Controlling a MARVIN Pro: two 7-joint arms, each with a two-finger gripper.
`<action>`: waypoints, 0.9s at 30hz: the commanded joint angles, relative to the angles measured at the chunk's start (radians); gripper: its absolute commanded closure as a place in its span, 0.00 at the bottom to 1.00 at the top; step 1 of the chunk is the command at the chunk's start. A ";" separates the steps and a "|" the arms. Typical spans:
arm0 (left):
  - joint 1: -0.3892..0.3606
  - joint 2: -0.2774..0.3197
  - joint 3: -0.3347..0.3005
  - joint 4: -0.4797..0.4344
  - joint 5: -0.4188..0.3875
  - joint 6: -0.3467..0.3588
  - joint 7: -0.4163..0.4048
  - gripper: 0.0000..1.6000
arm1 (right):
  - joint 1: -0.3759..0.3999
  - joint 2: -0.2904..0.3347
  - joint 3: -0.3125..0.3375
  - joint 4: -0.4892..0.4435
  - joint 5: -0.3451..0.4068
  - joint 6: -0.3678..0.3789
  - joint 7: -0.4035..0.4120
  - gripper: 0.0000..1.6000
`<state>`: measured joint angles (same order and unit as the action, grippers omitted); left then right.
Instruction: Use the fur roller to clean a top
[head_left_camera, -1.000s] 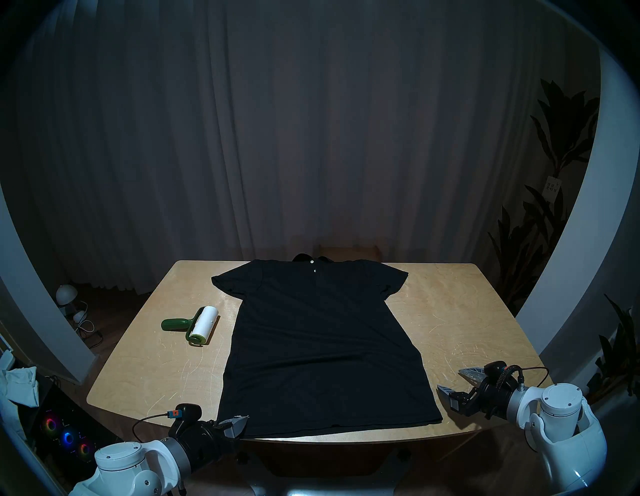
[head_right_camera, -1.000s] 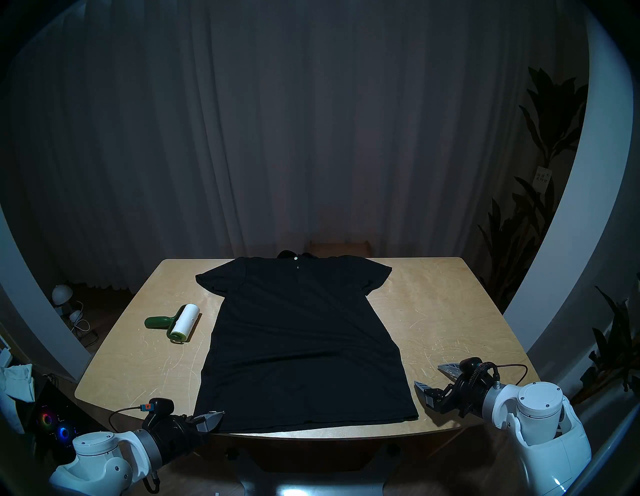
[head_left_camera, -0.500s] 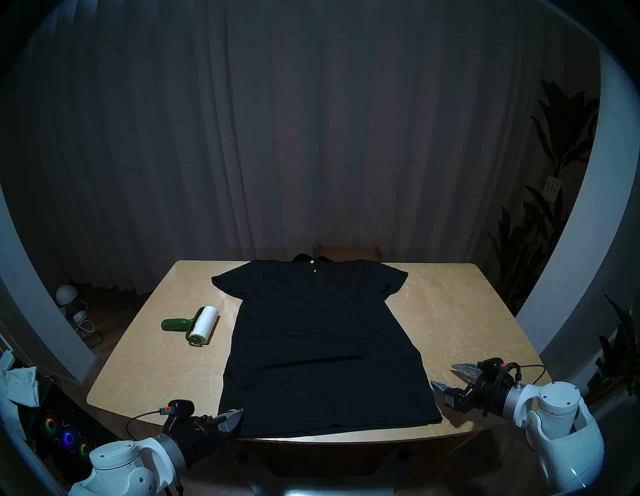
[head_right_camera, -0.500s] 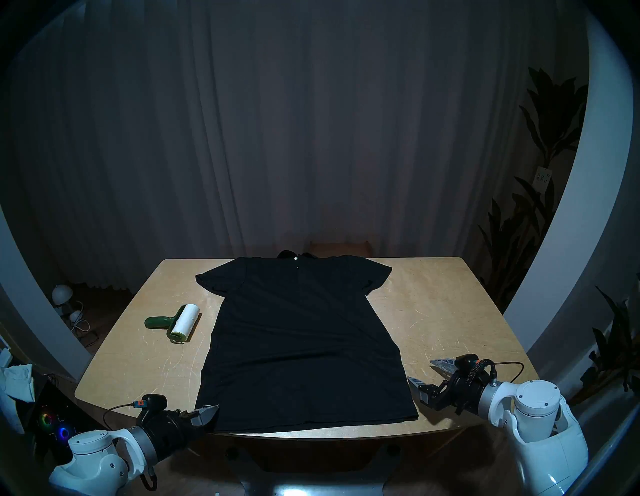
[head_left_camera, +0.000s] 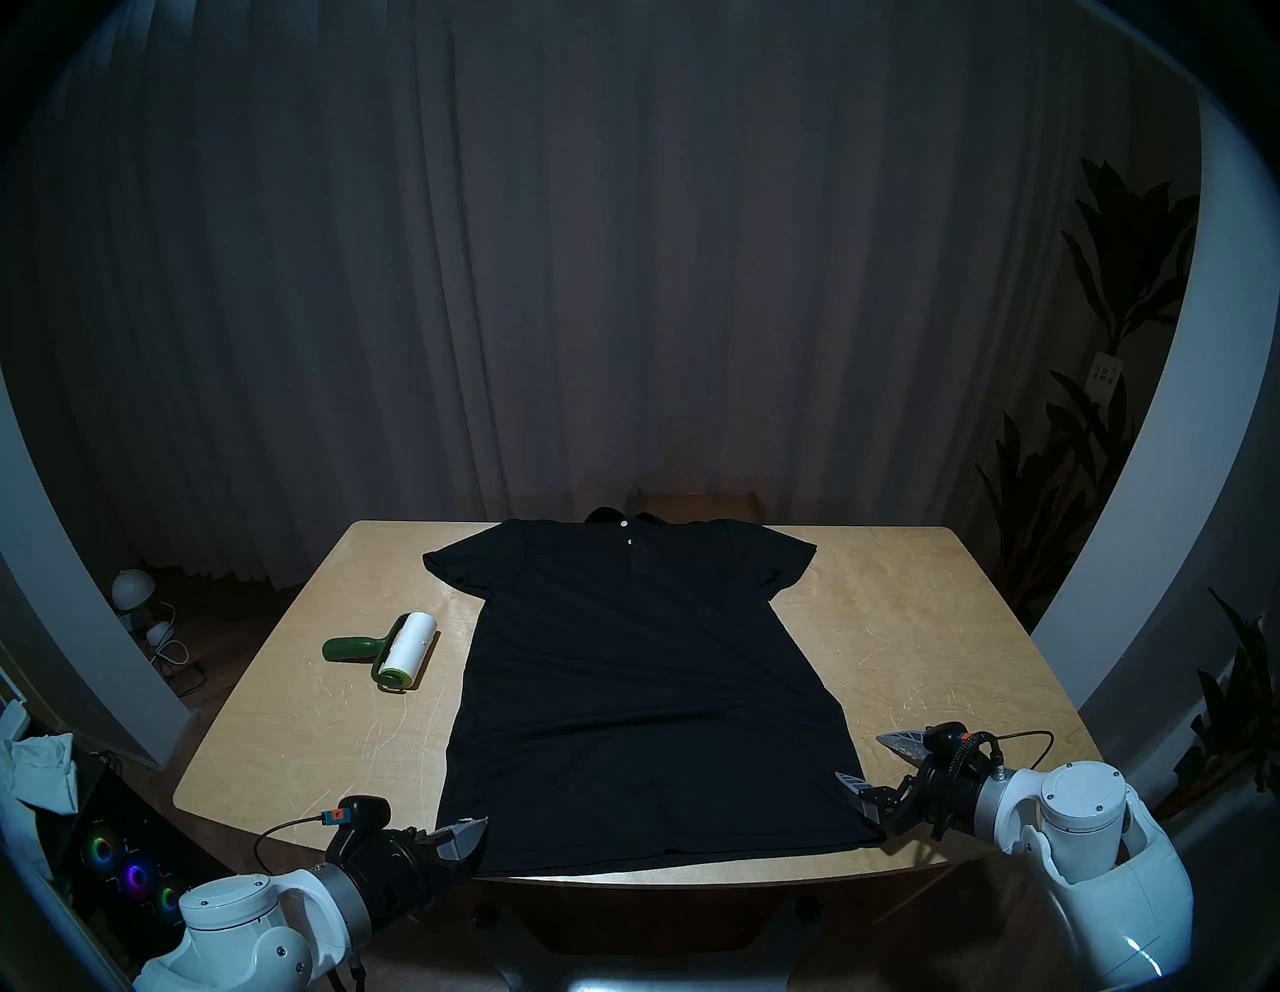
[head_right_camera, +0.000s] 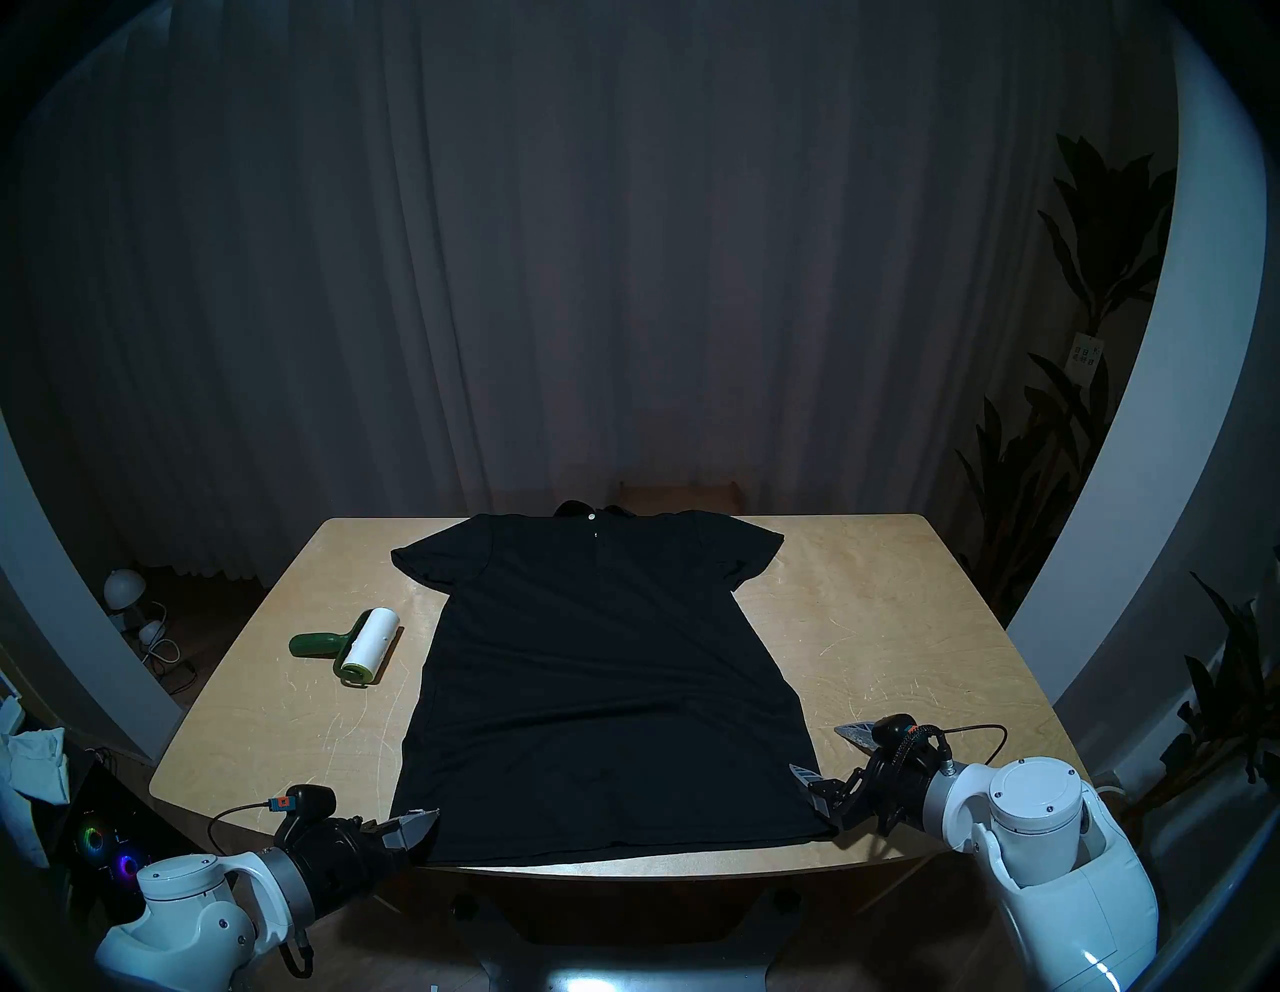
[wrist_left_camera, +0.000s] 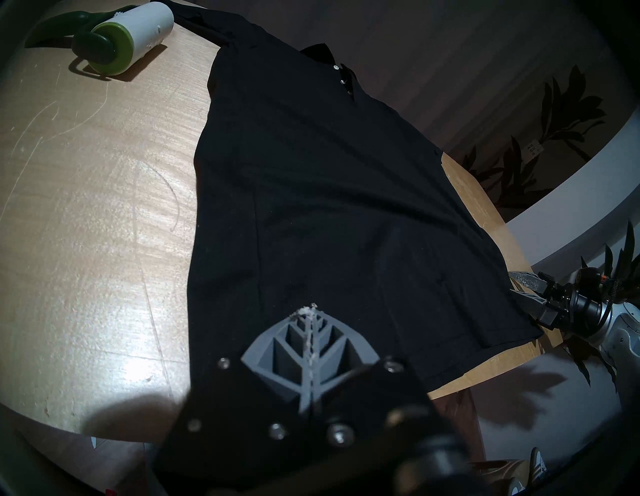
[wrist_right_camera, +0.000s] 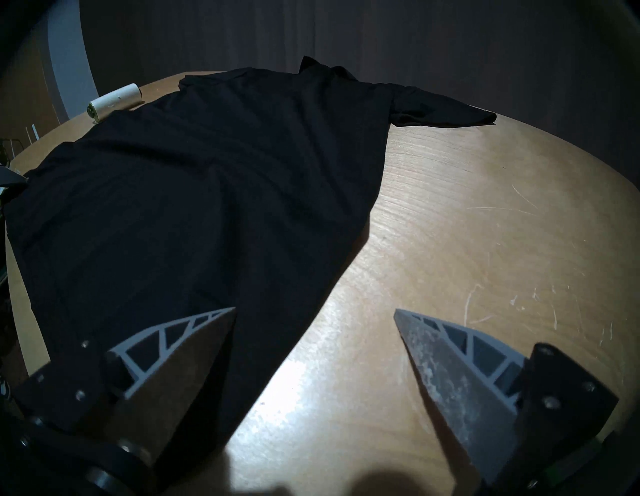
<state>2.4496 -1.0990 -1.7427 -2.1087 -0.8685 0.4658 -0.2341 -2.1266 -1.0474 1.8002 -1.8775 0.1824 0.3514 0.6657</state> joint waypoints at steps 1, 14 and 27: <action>-0.005 0.019 0.009 -0.010 0.006 0.021 -0.001 1.00 | -0.018 0.086 0.034 -0.014 -0.005 0.020 0.072 0.00; 0.016 0.000 -0.013 -0.024 0.009 0.040 0.056 1.00 | 0.032 0.113 0.037 0.020 -0.008 0.024 0.139 0.00; 0.052 -0.005 -0.047 -0.040 -0.003 0.053 0.062 1.00 | 0.049 0.132 0.033 0.027 -0.006 0.050 0.176 0.00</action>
<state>2.4729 -1.1022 -1.7730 -2.1331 -0.8649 0.5182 -0.1663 -2.0935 -0.9332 1.8325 -1.8431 0.1719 0.3986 0.8250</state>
